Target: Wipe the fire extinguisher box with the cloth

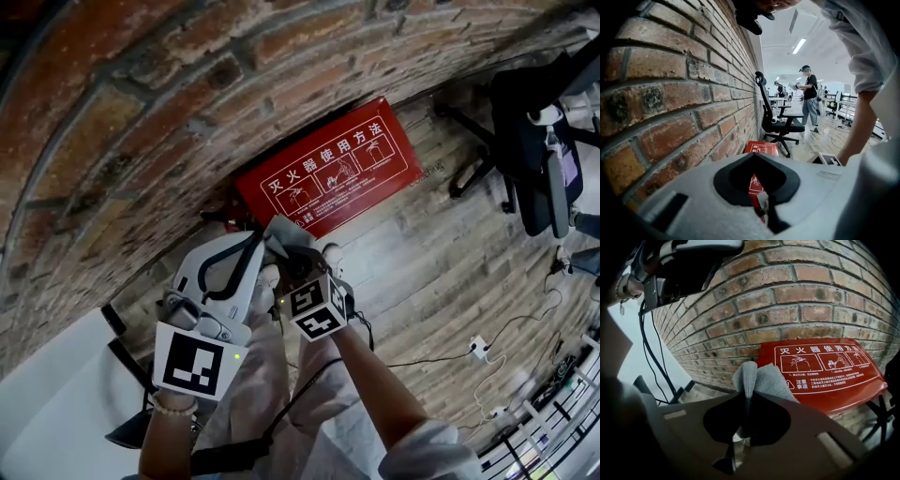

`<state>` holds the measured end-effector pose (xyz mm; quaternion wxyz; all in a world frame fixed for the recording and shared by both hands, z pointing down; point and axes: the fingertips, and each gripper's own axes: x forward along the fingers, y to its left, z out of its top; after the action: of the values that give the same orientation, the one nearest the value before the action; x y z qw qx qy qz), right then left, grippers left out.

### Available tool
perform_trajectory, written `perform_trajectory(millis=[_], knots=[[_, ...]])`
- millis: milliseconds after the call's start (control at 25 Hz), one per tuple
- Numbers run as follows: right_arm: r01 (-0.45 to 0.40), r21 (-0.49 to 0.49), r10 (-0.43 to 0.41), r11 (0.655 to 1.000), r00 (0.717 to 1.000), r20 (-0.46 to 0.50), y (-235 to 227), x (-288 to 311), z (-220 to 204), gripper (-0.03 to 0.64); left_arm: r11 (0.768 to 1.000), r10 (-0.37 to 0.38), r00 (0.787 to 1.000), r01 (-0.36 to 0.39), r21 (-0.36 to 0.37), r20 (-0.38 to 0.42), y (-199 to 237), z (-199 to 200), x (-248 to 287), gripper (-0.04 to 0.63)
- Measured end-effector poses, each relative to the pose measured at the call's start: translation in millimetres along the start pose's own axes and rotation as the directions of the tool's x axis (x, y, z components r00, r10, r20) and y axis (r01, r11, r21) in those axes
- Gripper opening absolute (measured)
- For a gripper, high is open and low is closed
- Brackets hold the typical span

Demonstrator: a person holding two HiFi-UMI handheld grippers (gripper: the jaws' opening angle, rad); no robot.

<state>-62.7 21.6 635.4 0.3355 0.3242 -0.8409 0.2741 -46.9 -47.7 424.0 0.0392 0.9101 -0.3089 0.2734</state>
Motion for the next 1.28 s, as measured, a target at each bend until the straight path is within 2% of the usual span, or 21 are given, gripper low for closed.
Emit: perform_trajectory(millis=[120,320,640,880,1280], knots=[[0.001,0.001,-0.001,1.000,1.000,-0.016,1.8,-0.8,3.6,0.018,1.000,-0.003,1.000,0.002,0.003,0.007,-0.5,6.7,-0.8,-0.003],[0.017,0.010,-0.017,1.000,0.999,0.032,-0.8,-27.6,26.2,0.018,1.000,-0.015,0.999,0.014,0.024,0.033,-1.5,31.9,-3.4,-0.003],[0.117,0.076,-0.126,0.990,0.983,0.132,-29.8,-107.1,65.3,0.018,0.995,-0.057,0.995,0.050,0.087,0.081,-7.3,89.7,-12.7,-0.003],[0.203,0.138,-0.229,0.969,0.950,0.214,-51.7,-179.4,101.7,0.018,0.984,-0.105,0.988,0.086,0.155,0.117,-15.3,139.7,-26.0,-0.003],[0.351,0.181,-0.393,0.919,0.858,0.332,-69.0,-286.3,154.0,0.018,0.968,-0.152,0.972,0.109,0.228,0.178,-20.4,200.4,-59.4,-0.003]])
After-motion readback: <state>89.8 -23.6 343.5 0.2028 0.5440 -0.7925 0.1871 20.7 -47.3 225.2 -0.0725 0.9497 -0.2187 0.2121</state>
